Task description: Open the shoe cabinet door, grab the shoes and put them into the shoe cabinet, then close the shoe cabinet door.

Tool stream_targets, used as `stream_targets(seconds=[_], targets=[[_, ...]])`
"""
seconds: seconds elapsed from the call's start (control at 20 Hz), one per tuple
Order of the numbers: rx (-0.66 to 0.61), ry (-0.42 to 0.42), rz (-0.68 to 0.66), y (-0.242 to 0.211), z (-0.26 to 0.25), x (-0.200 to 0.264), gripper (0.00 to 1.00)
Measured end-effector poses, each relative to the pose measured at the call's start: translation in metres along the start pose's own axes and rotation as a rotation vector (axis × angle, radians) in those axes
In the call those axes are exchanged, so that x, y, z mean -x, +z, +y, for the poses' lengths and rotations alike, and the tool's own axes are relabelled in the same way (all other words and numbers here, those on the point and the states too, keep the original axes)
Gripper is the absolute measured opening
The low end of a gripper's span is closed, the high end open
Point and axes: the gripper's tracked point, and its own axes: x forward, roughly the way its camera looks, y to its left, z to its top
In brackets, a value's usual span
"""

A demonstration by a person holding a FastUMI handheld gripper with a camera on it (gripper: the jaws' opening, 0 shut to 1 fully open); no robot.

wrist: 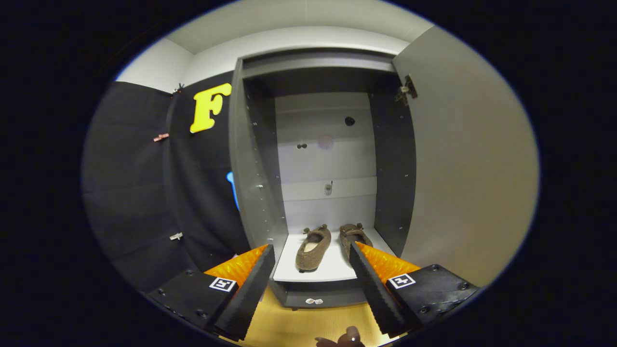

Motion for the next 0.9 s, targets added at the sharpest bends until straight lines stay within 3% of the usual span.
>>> stream_targets(seconds=[0.55, 0.9], targets=[[-0.015, 0.067, -0.039, 0.021, -0.065, 0.169, 0.98], [0.016, 0.080, -0.058, 0.021, -0.153, 0.245, 0.98]])
